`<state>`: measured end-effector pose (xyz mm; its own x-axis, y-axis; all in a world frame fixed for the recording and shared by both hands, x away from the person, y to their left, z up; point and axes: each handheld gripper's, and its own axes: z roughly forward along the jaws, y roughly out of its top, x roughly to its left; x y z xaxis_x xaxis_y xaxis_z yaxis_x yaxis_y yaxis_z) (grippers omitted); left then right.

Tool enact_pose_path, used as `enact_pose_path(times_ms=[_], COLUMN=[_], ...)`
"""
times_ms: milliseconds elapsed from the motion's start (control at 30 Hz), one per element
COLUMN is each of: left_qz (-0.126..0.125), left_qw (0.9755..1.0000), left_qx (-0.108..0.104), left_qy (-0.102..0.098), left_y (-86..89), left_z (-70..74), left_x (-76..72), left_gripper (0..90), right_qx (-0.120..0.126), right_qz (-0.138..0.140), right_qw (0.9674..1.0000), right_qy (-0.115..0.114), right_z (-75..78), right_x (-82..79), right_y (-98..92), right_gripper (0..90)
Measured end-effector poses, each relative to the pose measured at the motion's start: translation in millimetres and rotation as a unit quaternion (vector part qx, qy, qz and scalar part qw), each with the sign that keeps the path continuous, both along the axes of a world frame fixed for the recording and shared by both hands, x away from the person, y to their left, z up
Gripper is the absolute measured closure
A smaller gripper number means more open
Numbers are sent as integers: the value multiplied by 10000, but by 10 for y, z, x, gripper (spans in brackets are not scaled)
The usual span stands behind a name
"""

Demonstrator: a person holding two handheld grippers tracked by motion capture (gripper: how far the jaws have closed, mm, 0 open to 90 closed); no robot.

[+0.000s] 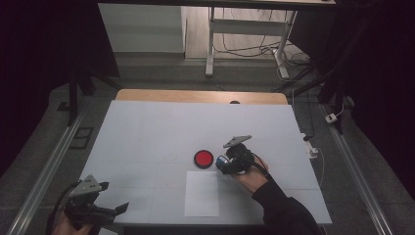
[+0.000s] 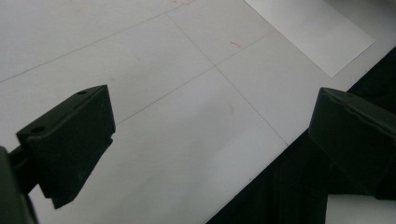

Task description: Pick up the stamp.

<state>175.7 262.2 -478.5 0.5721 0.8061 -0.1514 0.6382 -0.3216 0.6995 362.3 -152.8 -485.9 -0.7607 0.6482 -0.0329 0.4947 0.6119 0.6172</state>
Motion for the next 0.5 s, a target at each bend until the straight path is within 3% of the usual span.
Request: enact_pose_path(times_ms=[100, 233, 433, 500], left_qz=[-5, -18, -27, -31], left_qw=[10000, 10000, 10000, 10000], left_qx=[8, 14, 30, 28], left_qy=[-1, 2, 0, -1], left_y=[-2, -7, -12, -11], left_z=[0, -1, -1, -1], left_x=[1, 1, -1, 0], left_gripper=[9, 9, 9, 9], right_qx=[-78, -114, -162, -154], right_qz=[60, 76, 68, 69], right_qw=[9999, 9999, 9998, 9999], right_qy=[52, 51, 11, 32], right_z=[0, 0, 11, 11], right_x=[-5, -5, -12, -10], right_y=[18, 25, 33, 34], right_gripper=[505, 542, 688, 690])
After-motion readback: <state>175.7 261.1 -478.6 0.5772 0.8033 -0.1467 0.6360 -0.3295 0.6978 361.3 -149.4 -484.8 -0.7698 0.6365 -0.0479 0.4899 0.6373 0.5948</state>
